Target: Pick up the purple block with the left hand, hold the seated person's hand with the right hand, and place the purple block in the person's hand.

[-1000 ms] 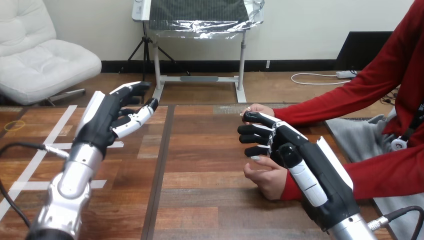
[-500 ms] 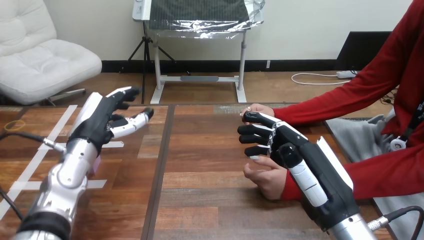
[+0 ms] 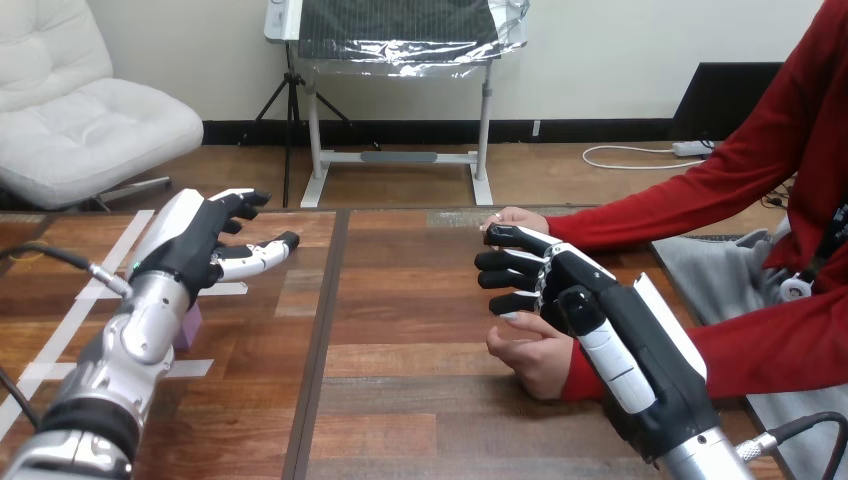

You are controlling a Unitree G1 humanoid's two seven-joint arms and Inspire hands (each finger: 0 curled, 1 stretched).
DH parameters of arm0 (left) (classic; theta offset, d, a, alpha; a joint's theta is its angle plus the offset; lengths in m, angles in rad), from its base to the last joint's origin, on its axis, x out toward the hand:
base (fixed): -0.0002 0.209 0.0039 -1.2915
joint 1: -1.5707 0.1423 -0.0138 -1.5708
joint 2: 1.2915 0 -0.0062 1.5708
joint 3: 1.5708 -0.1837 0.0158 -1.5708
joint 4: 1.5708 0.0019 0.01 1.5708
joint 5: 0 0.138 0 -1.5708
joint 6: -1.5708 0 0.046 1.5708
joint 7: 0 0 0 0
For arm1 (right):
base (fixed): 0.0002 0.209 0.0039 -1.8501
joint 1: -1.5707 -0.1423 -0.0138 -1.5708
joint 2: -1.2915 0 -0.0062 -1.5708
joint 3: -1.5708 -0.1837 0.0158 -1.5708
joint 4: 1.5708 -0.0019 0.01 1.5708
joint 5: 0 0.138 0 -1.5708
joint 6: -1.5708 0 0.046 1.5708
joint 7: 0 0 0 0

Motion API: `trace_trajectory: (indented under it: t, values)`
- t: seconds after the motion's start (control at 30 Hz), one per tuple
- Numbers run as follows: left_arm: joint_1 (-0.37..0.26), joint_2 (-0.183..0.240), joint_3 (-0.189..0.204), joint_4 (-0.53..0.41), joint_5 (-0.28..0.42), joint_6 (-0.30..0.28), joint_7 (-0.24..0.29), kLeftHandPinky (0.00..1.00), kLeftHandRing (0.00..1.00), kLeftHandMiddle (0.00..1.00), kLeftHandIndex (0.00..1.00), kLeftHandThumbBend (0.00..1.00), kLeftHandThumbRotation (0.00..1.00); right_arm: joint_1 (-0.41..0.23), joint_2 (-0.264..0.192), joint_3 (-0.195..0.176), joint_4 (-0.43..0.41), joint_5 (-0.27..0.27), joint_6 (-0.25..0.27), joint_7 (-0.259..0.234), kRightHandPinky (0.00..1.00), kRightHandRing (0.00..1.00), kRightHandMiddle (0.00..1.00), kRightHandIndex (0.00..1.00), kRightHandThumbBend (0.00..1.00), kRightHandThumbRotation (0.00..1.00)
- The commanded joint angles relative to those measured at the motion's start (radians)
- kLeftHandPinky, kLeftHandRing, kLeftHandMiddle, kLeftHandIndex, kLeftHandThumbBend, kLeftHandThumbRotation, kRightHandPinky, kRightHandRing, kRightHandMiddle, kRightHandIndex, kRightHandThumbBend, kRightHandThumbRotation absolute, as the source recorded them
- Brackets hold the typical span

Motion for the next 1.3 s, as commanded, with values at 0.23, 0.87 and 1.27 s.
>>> trace_trajectory:
  t: [0.23, 0.87, 1.27]
  values:
    - [-0.157, 0.040, -0.036, 0.054, 0.022, 0.050, 0.021, 0.74, 0.85, 0.86, 0.85, 0.56, 0.42, -0.040, -0.002, -0.013, -0.061, 0.008, -0.011, -0.002, 0.69, 0.76, 0.78, 0.82, 0.81, 0.93]
    - [-0.171, 0.044, -0.090, 0.083, 0.067, 0.129, 0.057, 0.76, 0.85, 0.87, 0.86, 0.56, 0.41, -0.041, -0.002, -0.011, -0.059, 0.007, -0.017, 0.000, 0.70, 0.76, 0.77, 0.81, 0.81, 0.93]
    - [-0.186, 0.027, -0.151, 0.105, 0.130, 0.274, 0.123, 0.71, 0.81, 0.83, 0.83, 0.62, 0.39, -0.042, -0.003, -0.012, -0.054, 0.008, -0.018, 0.003, 0.70, 0.75, 0.76, 0.81, 0.81, 0.93]
